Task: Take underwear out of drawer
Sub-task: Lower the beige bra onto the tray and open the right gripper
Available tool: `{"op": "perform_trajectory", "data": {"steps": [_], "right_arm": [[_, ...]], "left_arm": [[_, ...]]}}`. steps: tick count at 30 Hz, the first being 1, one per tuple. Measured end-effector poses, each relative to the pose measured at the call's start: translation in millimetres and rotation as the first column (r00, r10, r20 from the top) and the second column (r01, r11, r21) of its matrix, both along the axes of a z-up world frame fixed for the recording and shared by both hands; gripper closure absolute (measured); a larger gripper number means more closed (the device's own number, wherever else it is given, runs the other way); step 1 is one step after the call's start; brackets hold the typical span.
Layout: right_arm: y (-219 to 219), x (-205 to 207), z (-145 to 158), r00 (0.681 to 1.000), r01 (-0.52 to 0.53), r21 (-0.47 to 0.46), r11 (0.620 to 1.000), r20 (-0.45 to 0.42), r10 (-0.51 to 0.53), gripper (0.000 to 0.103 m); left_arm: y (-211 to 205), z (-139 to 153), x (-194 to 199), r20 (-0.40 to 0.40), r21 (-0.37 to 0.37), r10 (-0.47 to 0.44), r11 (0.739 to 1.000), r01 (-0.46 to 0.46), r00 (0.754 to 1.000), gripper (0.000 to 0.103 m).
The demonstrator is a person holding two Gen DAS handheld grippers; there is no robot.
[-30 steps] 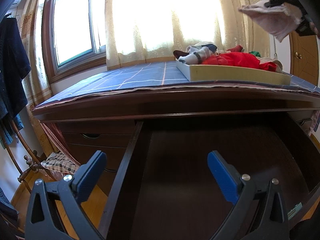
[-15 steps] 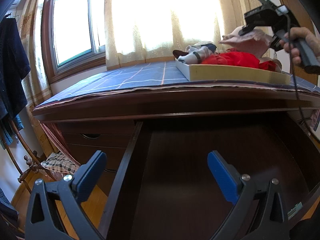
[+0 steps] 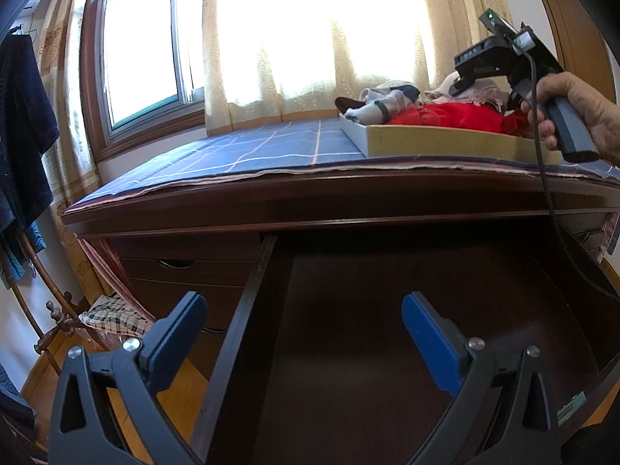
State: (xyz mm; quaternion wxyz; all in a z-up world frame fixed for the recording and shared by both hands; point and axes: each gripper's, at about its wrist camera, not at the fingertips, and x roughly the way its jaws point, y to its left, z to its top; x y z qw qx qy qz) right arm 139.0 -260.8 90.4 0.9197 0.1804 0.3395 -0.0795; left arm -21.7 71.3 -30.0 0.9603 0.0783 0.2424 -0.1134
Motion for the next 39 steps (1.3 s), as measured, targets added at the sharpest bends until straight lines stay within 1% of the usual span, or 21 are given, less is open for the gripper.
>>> {"op": "perform_trajectory", "data": {"steps": [5,7,11,14,16,20,25,27,29,34,37,39], "right_arm": [[-5,0,-5,1.000,-0.001,0.024,1.000,0.005,0.001,0.034],[-3,0,-5,1.000,-0.005,0.014,1.000,0.001,0.005,0.031],[0,-3,-2,0.999,-0.033,-0.005,0.999,0.004,0.033,0.020],[-2,-11,-1,0.999,-0.044,0.014,0.999,0.020,0.044,0.017],[-3,-20,2,0.998,-0.049,0.037,0.998,0.029,0.048,0.016],[0,-41,8,0.996,-0.071,0.023,0.997,0.063,0.069,0.015],[2,-67,12,0.990,-0.093,0.044,0.995,0.113,0.088,0.013],[2,-71,13,0.986,-0.103,0.042,0.994,0.137,0.096,0.013],[3,-70,14,0.987,-0.091,0.019,0.996,0.136,0.088,0.013],[-10,-70,14,0.986,-0.067,0.059,0.996,0.157,0.057,0.013],[-14,-83,22,0.976,-0.044,0.045,0.998,0.216,0.033,0.013],[-12,-98,29,0.964,-0.046,0.031,0.998,0.265,0.037,0.013]], "left_arm": [[0,0,0,0.000,0.001,0.000,1.000,0.000,1.000,0.000],[0,0,0,0.000,0.002,0.000,1.000,0.000,1.000,0.000],[-1,0,1,-0.002,0.005,0.000,1.000,0.000,1.000,0.000],[-2,-1,1,-0.001,0.008,0.000,1.000,0.000,1.000,0.000],[-2,-1,2,-0.002,0.010,-0.002,1.000,0.002,1.000,0.000],[-3,-2,2,-0.001,0.011,-0.001,1.000,0.001,1.000,0.000],[-3,-2,2,0.000,0.016,0.003,1.000,-0.003,1.000,0.000],[-4,-3,2,0.001,0.020,0.006,1.000,-0.006,1.000,0.000],[-4,-3,2,0.000,0.023,0.006,1.000,-0.006,1.000,0.000],[-4,-3,2,0.002,0.024,0.008,1.000,-0.008,1.000,0.000],[-4,-3,2,0.003,0.024,0.008,1.000,-0.008,1.000,0.000],[-4,-3,2,0.003,0.024,0.008,1.000,-0.008,1.000,0.000]]}}
